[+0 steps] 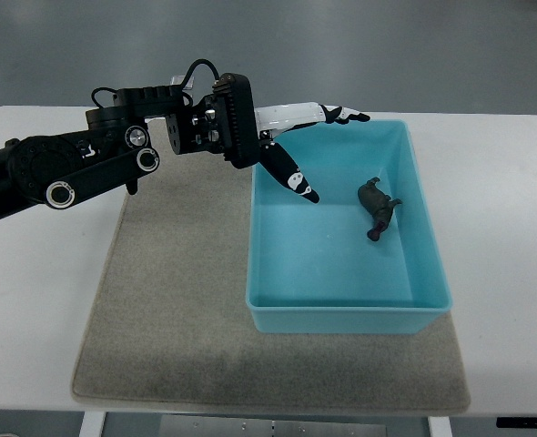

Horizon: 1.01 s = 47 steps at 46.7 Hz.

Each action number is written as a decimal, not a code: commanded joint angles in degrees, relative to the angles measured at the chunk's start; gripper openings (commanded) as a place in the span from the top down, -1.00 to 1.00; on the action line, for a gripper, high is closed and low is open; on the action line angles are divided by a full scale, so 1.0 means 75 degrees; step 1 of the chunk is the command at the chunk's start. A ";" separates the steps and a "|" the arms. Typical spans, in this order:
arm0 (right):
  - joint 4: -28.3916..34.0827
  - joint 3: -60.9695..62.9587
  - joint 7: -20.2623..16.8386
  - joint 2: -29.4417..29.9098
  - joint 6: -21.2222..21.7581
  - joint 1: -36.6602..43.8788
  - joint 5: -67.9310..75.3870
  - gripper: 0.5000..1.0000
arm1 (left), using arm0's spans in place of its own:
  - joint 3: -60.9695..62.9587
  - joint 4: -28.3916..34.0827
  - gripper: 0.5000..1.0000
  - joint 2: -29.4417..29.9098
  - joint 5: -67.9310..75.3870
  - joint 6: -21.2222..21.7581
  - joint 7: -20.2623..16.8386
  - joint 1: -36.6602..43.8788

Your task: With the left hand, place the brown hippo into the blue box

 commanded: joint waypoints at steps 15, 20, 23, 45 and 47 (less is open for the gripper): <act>0.0000 0.0000 0.0000 0.0000 0.0000 0.0000 0.0009 -0.74 | -0.0871 0.0316 -1.00 0.0710 -0.2789 0.0128 0.0000 0.0339; 0.0000 0.0000 0.0000 0.0000 0.0000 0.0000 -0.0003 -0.74 | -0.1397 0.0445 -1.00 0.0746 -0.3468 0.0058 0.0012 0.0761; 0.0000 0.0000 0.0000 0.0000 0.0000 0.0000 0.0009 -0.74 | -0.1784 0.0691 -1.00 0.0746 -0.3983 0.0023 0.0024 0.1019; 0.0000 0.0000 0.0000 0.0000 0.0000 0.0000 0.0009 -0.74 | -0.2278 0.3069 -1.00 0.0969 -0.8108 -0.2320 0.1124 0.1605; 0.0000 0.0000 0.0000 0.0000 0.0000 0.0000 -0.0003 -0.74 | -0.2278 0.3350 -1.00 0.0945 -0.8460 -0.2659 0.1417 0.1617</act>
